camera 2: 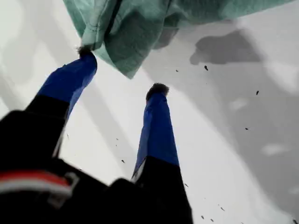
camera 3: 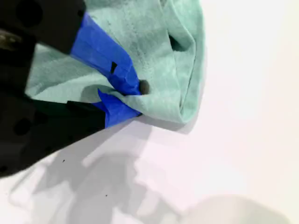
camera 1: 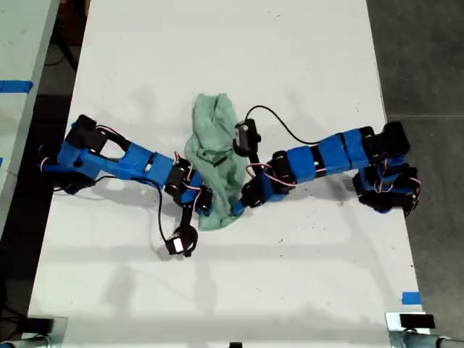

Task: Fold t shirt

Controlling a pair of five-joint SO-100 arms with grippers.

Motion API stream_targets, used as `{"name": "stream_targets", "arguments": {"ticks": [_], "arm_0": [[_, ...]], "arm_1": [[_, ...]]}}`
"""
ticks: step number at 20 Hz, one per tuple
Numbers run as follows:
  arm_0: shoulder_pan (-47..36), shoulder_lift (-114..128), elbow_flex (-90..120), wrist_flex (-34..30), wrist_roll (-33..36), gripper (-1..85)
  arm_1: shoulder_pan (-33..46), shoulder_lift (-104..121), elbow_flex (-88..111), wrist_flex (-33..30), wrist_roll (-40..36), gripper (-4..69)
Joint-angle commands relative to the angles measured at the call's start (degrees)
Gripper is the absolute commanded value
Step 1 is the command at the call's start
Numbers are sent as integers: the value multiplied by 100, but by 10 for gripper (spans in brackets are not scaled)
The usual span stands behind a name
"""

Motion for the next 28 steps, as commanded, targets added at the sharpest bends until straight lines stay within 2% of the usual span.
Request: {"name": "stream_targets", "arguments": {"ticks": [1, 7, 8, 9, 12, 14, 15, 17, 20, 23, 28], "arm_0": [[202, 158, -334, 26, 35, -2], [281, 79, -510, 62, 18, -2], [299, 79, -554, 88, 18, -2], [308, 79, -580, 141, 9, -2], [369, 141, -589, 272, 0, -2], [492, 352, -598, 369, 26, -2], [606, 483, -633, 519, -26, -2], [835, 721, -923, 976, -202, -3], [1099, 923, -1934, 1881, -316, -3], [756, 1784, -1740, 2672, -272, -3], [-888, 3217, -554, 2892, 826, -3]], "arm_1": [[167, 26, -492, -149, -105, 244], [378, -809, -1002, -369, -316, 238], [404, -1055, -1151, -378, -352, 95], [413, -1213, -1248, -404, -378, -3], [176, -1195, -1538, -105, -378, -2], [-290, -1046, -1696, -9, -167, -2], [-598, -1204, -2127, 237, -35, -2], [-1107, -1512, -3006, 659, 220, -2], [-1336, -1002, -3243, 712, 193, -2], [-791, -185, -3111, 853, -404, -2], [686, 264, -3032, 1248, -1731, -2]]}}
